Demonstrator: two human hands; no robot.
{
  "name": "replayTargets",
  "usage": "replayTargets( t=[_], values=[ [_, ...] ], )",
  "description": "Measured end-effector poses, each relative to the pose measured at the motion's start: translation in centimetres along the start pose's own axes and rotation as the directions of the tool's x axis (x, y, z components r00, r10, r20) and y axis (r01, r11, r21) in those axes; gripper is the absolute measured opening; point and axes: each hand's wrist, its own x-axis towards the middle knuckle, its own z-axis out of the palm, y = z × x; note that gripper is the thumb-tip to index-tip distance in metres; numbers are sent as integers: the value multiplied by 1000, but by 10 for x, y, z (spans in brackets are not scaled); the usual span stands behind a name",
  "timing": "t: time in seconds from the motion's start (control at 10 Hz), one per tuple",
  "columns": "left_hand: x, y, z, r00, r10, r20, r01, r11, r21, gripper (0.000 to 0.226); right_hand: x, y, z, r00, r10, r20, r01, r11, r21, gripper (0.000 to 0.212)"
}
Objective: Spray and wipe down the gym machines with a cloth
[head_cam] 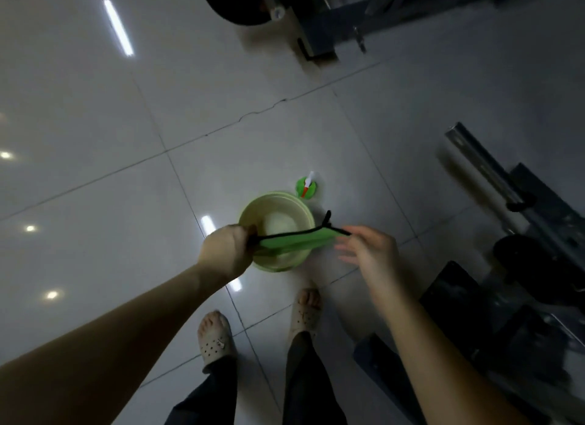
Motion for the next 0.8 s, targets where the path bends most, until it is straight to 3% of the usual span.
replayTargets(
  t=[0.1, 0.2, 0.3, 0.4, 0.5, 0.6, 0.7, 0.8],
  values=[
    [18, 12, 19, 990, -6, -139, -10, 993, -114, 20, 37, 10, -1, 997, 77, -28, -71, 984, 166, 9],
    [26, 23, 38, 968, 6, -250, -50, 984, -170, 18, 69, 22, -6, 991, 134, -26, -123, 961, 247, 11],
    [22, 28, 64, 920, 72, -384, -129, 984, -126, 18, 87, 35, -23, 993, 114, 27, -117, 950, 288, 23],
    [19, 40, 99, 905, 121, -408, -168, 983, -80, 20, 94, 66, -41, 990, 139, 20, -140, 964, 228, 25],
    [14, 54, 145, 999, 53, 15, -52, 998, -47, 48, 106, 115, -57, 964, 261, 48, -258, 964, -60, 34],
    [1, 58, 169, 918, -68, 392, 51, 997, 54, 60, 115, 156, -63, 870, 474, 134, -378, 817, -435, 45],
    [-20, 56, 161, 931, -161, 329, 207, 972, -111, 47, 114, 158, -50, 866, 463, 186, -278, 757, -591, 44],
    [-43, 37, 131, 910, -309, 276, 390, 862, -322, 35, 96, 128, -17, 867, 438, 239, -255, 801, -542, 30]
  ],
)
